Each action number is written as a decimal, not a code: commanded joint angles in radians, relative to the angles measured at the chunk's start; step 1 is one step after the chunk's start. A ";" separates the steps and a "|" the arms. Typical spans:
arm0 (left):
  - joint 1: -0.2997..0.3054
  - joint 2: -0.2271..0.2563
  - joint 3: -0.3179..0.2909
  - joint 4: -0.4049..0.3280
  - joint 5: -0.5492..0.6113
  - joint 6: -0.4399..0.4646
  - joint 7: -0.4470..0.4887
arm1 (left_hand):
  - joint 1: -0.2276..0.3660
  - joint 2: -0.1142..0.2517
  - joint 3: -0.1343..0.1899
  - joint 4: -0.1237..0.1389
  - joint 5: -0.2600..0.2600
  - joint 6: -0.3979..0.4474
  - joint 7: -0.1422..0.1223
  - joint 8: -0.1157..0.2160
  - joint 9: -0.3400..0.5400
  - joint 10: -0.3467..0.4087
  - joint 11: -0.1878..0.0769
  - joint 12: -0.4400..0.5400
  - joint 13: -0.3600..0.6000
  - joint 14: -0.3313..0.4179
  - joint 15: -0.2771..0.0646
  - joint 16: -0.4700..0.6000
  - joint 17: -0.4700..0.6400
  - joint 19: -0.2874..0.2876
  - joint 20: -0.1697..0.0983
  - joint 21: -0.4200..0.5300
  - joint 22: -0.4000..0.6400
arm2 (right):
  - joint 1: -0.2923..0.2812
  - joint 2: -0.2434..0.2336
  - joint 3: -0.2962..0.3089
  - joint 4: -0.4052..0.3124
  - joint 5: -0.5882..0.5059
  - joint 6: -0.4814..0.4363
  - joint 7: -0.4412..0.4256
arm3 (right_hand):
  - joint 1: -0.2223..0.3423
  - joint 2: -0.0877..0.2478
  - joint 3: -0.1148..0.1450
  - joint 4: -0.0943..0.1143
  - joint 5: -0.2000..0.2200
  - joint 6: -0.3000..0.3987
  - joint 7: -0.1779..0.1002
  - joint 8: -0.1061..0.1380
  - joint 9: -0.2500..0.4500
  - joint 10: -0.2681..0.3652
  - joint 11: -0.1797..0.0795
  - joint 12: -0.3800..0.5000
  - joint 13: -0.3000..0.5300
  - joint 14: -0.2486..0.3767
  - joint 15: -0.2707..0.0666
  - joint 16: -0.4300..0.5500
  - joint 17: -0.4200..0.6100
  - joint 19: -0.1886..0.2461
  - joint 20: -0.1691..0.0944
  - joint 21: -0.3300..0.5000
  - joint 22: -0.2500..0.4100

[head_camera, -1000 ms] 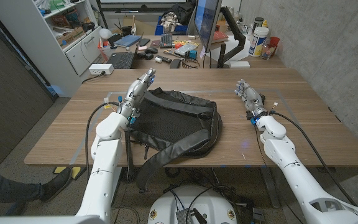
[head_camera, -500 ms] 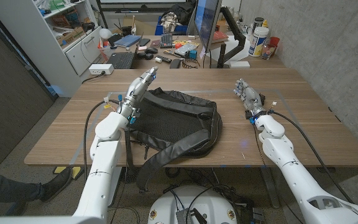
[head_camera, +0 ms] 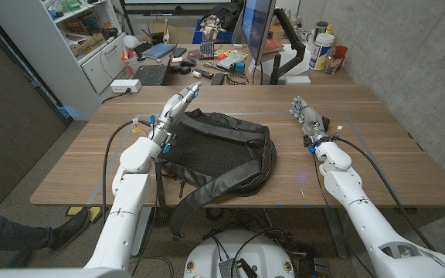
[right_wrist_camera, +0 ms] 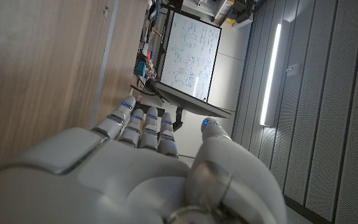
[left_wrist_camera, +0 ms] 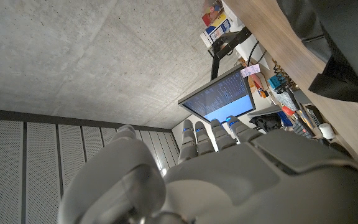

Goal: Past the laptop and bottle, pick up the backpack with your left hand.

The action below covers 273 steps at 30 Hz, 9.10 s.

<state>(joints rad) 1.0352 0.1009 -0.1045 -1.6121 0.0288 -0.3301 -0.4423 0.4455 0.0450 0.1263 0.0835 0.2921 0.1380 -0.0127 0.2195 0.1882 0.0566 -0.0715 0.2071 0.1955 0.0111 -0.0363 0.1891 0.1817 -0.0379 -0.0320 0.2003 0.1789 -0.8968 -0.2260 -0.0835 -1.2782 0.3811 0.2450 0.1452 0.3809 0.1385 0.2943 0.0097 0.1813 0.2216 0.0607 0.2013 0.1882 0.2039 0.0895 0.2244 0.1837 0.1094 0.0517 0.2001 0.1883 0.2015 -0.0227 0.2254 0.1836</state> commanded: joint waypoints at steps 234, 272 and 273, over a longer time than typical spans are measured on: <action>-0.814 0.873 1.056 -0.342 0.785 -0.238 0.195 | 0.383 -0.058 0.079 -0.221 0.038 -0.284 -0.148 -0.003 0.021 -0.132 -0.053 0.001 0.026 -0.054 0.014 0.007 0.017 0.065 0.192 0.013 0.007 | 0.026 0.162 0.046 0.000 0.055 0.140 -0.130 | 0.004 0.005 0.031 -0.006 0.009 0.047 -0.018 0.000 0.004 0.060 -0.008 0.005 0.005 0.064 -0.008 -0.004 0.005 0.002 0.018 -0.015 0.005; -0.971 0.668 1.204 -0.091 0.793 -0.420 0.141 | 0.386 -0.065 0.073 -0.216 0.047 -0.247 -0.151 0.013 0.020 -0.112 -0.055 0.011 0.026 -0.039 0.009 0.012 0.017 0.086 0.186 0.016 0.005 | 0.031 0.205 0.083 0.017 0.072 0.235 -0.165 | 0.003 0.006 0.037 -0.006 0.010 0.052 -0.018 -0.001 0.004 0.074 -0.012 0.005 0.006 0.074 -0.009 -0.004 0.005 0.001 0.018 -0.016 0.005; -0.974 0.663 1.208 -0.085 0.795 -0.424 0.139 | 0.386 -0.065 0.073 -0.216 0.047 -0.246 -0.152 0.013 0.020 -0.111 -0.057 0.011 0.026 -0.039 0.009 0.012 0.017 0.087 0.186 0.016 0.005 | 0.031 0.206 0.083 0.016 0.069 0.236 -0.168 | 0.003 0.005 0.038 -0.006 0.010 0.052 -0.017 -0.001 0.004 0.074 -0.011 0.005 0.006 0.075 -0.009 -0.004 0.005 0.001 0.019 -0.016 0.005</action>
<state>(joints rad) 0.1002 0.8214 1.0630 -1.7717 0.8173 -0.6940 -0.2788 0.8297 -0.0077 0.2024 -0.1323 0.3300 -0.1156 -0.1591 0.2234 0.2069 -0.0594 -0.1232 0.2119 0.2183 -0.0333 -0.0275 0.1969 0.1929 0.0391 0.1519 0.2147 0.1814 -0.8633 -0.0350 -0.0121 -1.2617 0.4496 0.4612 -0.0079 0.3809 0.1385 0.3232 0.0057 0.1850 0.2663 0.0450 0.2012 0.1880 0.2680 0.0823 0.2244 0.1836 0.1753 0.0464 0.1962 0.1882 0.2026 -0.0070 0.2107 0.1834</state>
